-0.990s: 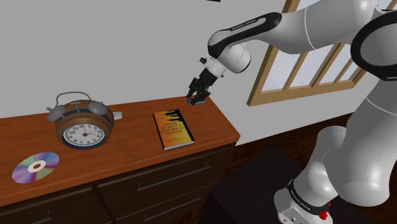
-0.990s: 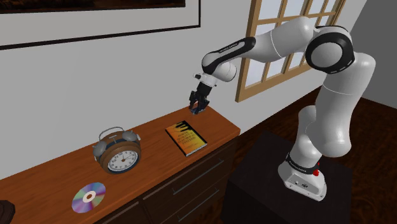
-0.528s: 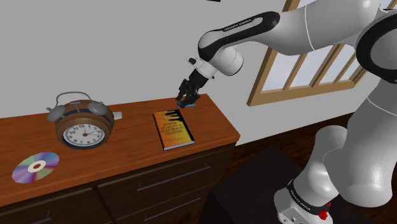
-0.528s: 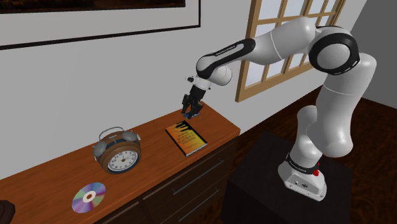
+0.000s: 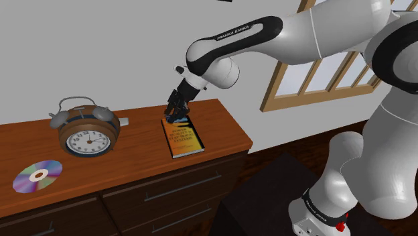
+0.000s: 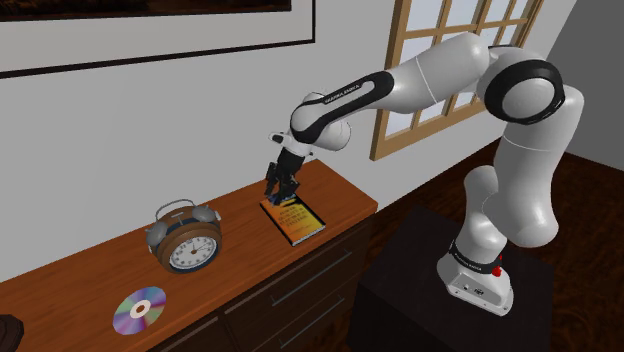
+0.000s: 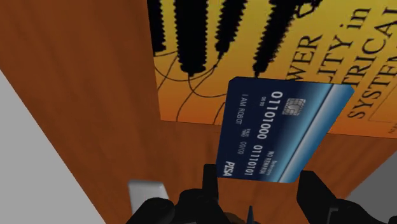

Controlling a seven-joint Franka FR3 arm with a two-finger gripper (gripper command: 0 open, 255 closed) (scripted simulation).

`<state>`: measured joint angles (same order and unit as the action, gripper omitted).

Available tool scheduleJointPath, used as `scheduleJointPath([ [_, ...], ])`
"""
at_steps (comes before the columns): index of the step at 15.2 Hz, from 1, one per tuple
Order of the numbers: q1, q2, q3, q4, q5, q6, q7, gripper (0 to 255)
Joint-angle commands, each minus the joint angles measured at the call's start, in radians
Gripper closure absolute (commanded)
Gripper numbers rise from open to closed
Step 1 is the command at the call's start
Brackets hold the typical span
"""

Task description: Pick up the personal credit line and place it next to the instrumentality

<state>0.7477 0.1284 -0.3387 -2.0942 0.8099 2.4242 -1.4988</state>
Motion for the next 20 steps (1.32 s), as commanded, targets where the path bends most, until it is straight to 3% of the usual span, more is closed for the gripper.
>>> scheduleJointPath([
  [1,0.027,0.013,0.02,0.019,-0.006,0.022,0.049,255],
  [9,0.123,0.132,0.083,0.162,-0.033,0.084,0.227,255],
  [20,0.238,0.35,0.115,0.45,-0.11,0.099,0.469,255],
])
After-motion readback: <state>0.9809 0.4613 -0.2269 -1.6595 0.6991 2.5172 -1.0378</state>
